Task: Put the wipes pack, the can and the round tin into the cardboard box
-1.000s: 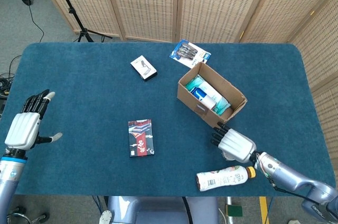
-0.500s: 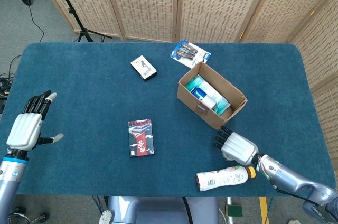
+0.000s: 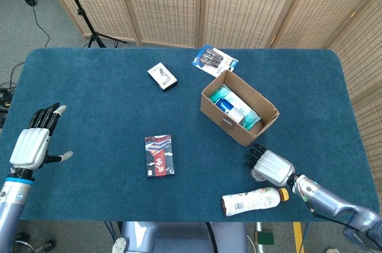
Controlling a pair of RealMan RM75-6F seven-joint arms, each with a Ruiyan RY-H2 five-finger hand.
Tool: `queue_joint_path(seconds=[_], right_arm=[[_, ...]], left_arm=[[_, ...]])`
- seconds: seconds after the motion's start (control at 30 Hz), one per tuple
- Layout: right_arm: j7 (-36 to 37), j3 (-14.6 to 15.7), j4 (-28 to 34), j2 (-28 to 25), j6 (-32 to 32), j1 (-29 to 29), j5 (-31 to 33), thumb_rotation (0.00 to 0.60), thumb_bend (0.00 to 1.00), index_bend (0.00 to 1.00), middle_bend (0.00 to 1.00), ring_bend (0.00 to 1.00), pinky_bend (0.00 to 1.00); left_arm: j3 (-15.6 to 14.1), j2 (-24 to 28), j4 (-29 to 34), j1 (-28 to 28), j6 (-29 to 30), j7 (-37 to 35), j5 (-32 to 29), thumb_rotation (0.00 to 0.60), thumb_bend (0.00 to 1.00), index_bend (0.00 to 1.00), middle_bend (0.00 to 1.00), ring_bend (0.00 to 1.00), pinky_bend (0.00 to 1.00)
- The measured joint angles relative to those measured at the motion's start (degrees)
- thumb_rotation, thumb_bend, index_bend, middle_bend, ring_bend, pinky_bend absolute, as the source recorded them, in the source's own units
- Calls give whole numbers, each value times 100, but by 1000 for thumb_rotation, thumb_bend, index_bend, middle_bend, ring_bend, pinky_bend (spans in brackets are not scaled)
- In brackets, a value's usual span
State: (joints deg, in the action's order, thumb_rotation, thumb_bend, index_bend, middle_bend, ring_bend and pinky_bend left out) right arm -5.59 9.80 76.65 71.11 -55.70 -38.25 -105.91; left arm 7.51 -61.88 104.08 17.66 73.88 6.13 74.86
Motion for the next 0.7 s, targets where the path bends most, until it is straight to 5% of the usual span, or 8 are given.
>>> queue_joint_path(seconds=[0.17, 0.43, 0.7], right_arm=[[155, 36, -159, 104, -52, 10, -18, 600, 121, 294, 277, 201, 172], [560, 117, -547, 407, -371, 17, -222, 600, 520, 540, 476, 349, 218], [757, 168, -722, 480, -851, 52, -425, 600, 615, 566, 520, 370, 222]], left_arm=[[-1, -19, -6, 10, -12, 30, -21, 600, 0, 0, 0, 0, 0], [1, -33, -14, 18, -27, 43, -52, 600, 0, 0, 0, 0, 0], [-2, -42, -23, 34, -57, 60, -71, 600, 0, 0, 0, 0, 0]])
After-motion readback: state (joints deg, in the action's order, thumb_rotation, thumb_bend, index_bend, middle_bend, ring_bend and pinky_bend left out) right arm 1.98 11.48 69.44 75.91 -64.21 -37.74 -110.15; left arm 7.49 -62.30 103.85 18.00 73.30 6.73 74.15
